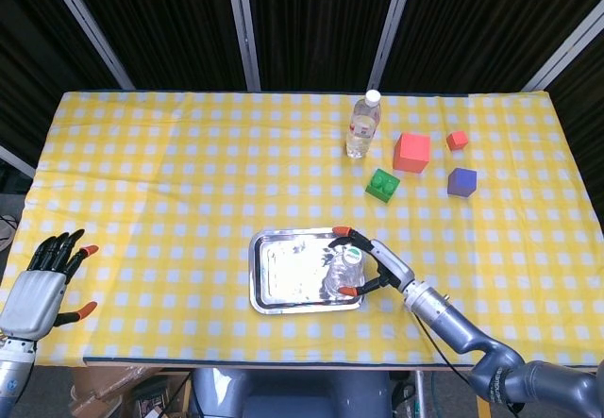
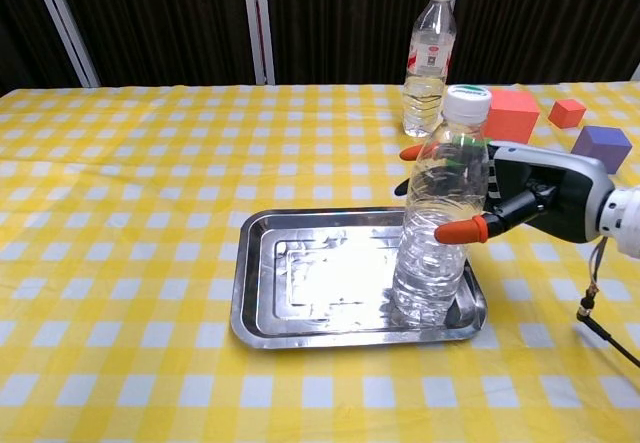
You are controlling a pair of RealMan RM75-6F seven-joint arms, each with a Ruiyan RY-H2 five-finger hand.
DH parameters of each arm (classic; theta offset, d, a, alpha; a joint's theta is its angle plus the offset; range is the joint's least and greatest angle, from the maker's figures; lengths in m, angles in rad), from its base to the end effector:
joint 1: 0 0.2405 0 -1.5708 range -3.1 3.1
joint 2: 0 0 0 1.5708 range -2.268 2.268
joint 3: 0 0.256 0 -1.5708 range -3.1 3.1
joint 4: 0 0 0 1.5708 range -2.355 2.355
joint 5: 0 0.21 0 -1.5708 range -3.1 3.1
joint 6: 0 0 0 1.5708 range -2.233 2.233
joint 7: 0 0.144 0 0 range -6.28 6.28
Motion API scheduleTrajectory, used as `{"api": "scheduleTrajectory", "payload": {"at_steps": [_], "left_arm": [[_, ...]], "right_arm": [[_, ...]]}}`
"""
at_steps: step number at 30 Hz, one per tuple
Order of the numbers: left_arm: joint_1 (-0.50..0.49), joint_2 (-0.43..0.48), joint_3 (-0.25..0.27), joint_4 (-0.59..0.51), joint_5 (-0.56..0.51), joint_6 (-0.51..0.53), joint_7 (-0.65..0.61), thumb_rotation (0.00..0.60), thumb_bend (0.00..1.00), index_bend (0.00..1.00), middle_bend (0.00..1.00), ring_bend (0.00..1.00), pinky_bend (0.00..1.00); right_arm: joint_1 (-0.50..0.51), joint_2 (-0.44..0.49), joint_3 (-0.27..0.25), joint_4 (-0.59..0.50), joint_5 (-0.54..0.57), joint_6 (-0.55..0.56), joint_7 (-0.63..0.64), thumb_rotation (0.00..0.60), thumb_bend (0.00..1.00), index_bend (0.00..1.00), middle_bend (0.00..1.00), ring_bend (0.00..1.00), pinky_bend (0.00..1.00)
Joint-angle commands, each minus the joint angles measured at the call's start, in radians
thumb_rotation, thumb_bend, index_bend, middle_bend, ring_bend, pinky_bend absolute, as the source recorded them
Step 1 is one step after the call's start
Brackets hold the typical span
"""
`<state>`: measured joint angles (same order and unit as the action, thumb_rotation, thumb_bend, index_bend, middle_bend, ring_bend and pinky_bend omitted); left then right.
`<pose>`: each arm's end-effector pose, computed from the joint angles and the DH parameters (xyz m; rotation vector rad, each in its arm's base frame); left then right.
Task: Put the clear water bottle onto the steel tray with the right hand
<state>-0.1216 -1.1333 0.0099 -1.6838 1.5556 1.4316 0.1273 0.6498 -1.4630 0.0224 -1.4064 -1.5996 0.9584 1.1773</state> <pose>-0.2886 0.1766 0.1304 -1.5418 -0.9007 -0.8629 -0.1873 -0.2984 -0.0122 1.5220 -2.1908 1.4454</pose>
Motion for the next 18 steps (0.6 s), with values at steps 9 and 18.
{"api": "scheduleTrajectory", "payload": {"at_steps": [9, 18], "left_arm": [[-0.003, -0.006, 0.004, -0.005, 0.003, -0.006, 0.020, 0.600, 0.18, 0.19, 0.01, 0.00, 0.00], [-0.005, -0.010, 0.004, -0.005, -0.002, -0.011, 0.029, 0.600, 0.18, 0.19, 0.01, 0.00, 0.00]], "right_arm": [[-0.008, 0.046, -0.087, 0.048, -0.091, 0.073, 0.136, 0.600, 0.20, 0.11, 0.21, 0.13, 0.00], [-0.007, 0.072, -0.109, 0.113, -0.088, 0.094, 0.205, 0.600, 0.20, 0.11, 0.21, 0.09, 0.00]]}}
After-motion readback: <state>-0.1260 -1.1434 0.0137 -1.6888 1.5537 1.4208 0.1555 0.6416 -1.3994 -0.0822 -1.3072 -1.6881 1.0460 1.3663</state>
